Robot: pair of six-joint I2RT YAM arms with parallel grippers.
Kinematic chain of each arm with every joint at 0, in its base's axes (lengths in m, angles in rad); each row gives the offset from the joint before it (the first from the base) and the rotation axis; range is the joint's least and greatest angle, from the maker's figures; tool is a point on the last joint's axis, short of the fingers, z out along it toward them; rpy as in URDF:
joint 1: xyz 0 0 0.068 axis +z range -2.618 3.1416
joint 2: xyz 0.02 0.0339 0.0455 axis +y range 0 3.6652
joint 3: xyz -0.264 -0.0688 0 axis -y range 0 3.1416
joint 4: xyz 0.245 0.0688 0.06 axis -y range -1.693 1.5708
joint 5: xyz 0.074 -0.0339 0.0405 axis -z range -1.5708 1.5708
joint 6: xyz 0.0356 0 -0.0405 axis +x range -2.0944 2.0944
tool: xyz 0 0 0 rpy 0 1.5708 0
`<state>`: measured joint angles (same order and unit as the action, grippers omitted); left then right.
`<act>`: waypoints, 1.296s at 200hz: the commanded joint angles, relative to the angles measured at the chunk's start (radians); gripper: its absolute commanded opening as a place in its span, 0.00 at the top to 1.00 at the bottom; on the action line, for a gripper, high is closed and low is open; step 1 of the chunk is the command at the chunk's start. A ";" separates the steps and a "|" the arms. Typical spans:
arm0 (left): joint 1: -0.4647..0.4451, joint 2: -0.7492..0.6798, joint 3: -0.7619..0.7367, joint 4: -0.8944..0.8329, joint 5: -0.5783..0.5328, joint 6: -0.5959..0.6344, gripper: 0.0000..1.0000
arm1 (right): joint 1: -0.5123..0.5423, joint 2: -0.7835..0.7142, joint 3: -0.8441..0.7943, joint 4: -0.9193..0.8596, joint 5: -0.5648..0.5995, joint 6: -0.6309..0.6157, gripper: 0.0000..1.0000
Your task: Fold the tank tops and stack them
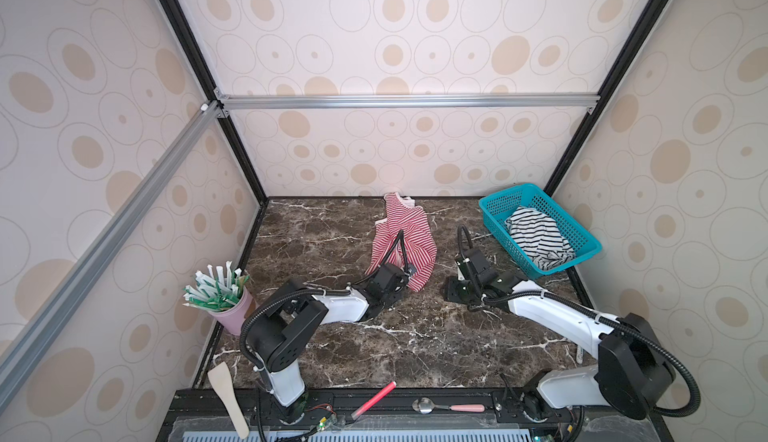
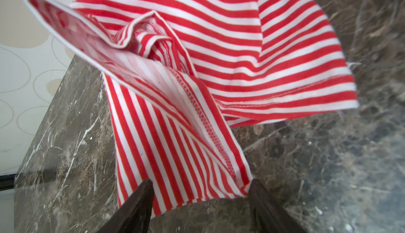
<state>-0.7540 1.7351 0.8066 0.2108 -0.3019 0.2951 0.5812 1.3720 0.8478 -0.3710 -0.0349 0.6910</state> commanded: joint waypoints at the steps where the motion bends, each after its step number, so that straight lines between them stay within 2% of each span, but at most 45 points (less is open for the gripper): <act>1: 0.023 -0.032 -0.002 -0.013 -0.017 0.000 0.32 | -0.006 -0.001 -0.007 0.005 -0.009 0.008 0.55; 67: 0.052 -0.095 -0.022 -0.097 0.088 -0.009 0.33 | 0.010 0.036 0.006 0.021 -0.023 0.007 0.55; 75: 0.054 -0.095 -0.022 -0.106 0.097 -0.009 0.38 | 0.019 0.054 0.015 0.024 -0.019 0.008 0.55; 88: 0.061 -0.092 -0.019 -0.121 0.111 -0.005 0.52 | 0.036 0.089 0.033 0.025 -0.008 0.009 0.54; 100: 0.069 -0.094 -0.018 -0.128 0.119 -0.009 0.56 | 0.047 0.125 0.049 0.026 0.001 0.015 0.52; 123: 0.084 -0.129 -0.030 -0.133 0.164 -0.019 0.48 | 0.059 0.174 0.067 0.044 0.002 0.023 0.49; 142: 0.084 -0.165 -0.047 -0.133 0.200 -0.017 0.44 | 0.075 0.217 0.093 0.049 0.009 0.025 0.47; 165: 0.084 -0.183 -0.056 -0.140 0.237 -0.014 0.43 | 0.094 0.282 0.139 0.049 0.024 0.029 0.47; 259: 0.084 -0.180 -0.069 -0.137 0.219 -0.017 0.43 | 0.125 0.514 0.325 -0.006 0.080 0.031 0.52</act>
<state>-0.6739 1.5654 0.7414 0.0834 -0.0872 0.2806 0.6952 1.8462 1.1248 -0.3294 -0.0013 0.7094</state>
